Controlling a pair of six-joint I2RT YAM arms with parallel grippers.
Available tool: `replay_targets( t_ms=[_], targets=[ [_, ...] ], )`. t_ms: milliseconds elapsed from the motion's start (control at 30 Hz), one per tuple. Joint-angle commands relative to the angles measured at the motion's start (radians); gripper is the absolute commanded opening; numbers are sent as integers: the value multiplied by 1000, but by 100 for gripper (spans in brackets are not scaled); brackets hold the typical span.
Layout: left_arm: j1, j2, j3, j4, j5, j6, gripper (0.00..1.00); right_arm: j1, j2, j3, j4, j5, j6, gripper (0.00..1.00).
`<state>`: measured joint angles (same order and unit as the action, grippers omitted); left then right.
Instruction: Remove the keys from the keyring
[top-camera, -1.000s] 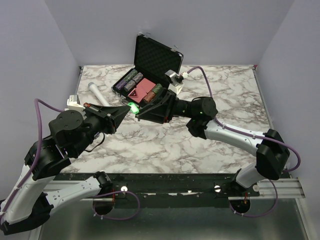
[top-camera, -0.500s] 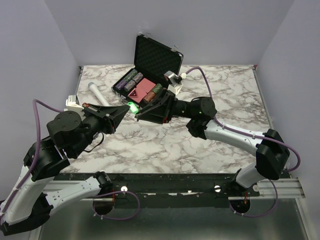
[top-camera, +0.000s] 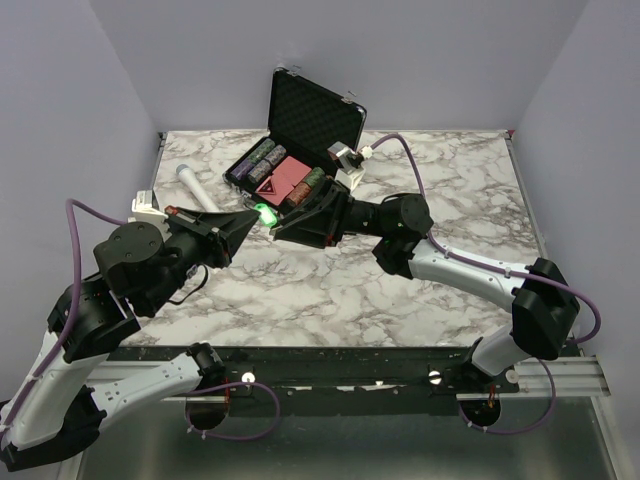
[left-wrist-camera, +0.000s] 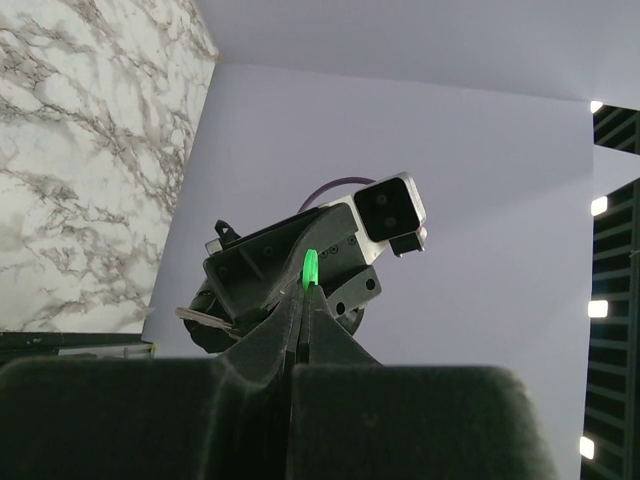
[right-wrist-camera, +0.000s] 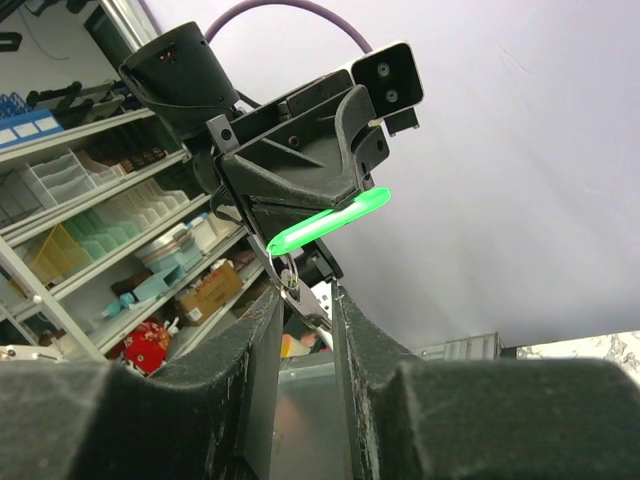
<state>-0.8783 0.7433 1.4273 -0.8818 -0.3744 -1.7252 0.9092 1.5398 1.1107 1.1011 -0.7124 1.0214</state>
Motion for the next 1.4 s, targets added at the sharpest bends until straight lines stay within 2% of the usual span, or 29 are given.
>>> replay_targets(
  t_ms=[0, 633, 867, 1033, 1200, 1233, 1300, 1333, 1367],
  targets=[
    [4, -9, -5, 14, -8, -11, 0, 7, -9, 15, -10, -16, -23, 34],
    [4, -12, -16, 15, -9, -17, 0, 7, -10, 5, 34, -5, -3, 31],
    [4, -19, -30, 17, -9, -22, 0, 7, -10, -3, 39, 1, 0, 18],
    [4, -31, -53, 21, -9, -30, 0, 7, -15, -6, 29, 4, 0, 3],
    [4, -45, -77, 36, -6, -31, 0, 8, -9, -6, 36, -15, 16, 1],
    [4, -50, -86, 46, -1, -27, 3, 7, -9, -5, 31, -21, 17, 1],
    [4, -64, -103, 69, 0, -4, 26, 7, -10, 3, 2, -35, 13, 1],
    [4, -73, -108, 72, -1, 13, 45, 7, -15, 6, -22, -47, 6, 1],
    [4, -81, -111, 73, -4, 27, 56, 7, -21, 8, -53, -56, -4, 1]
  ],
)
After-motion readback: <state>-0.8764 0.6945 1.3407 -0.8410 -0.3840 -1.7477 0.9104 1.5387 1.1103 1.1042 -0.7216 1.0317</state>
